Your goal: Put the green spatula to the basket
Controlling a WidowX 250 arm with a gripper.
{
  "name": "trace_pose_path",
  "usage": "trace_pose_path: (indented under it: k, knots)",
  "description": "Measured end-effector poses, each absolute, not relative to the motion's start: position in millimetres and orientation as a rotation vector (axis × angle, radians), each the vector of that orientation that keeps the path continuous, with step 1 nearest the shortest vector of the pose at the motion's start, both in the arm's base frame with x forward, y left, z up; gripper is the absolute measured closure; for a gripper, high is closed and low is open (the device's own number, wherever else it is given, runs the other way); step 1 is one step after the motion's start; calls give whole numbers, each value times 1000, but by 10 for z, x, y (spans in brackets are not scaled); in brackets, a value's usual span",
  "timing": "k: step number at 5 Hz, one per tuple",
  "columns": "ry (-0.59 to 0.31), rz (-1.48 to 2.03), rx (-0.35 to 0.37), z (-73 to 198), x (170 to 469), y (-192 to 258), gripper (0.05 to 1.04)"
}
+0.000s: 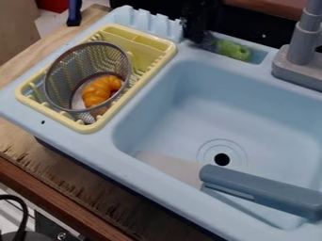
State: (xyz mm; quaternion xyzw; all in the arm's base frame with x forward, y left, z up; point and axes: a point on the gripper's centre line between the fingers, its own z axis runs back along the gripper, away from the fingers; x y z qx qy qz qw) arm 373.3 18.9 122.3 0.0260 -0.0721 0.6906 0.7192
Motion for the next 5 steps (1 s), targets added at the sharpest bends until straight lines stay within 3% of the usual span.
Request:
trace_pose_path:
  k: [2, 5]
  knots:
    - [-117, 1519, -1, 1428, 3683, 175, 514]
    - [-122, 1322, -79, 1682, 3252, 285, 514]
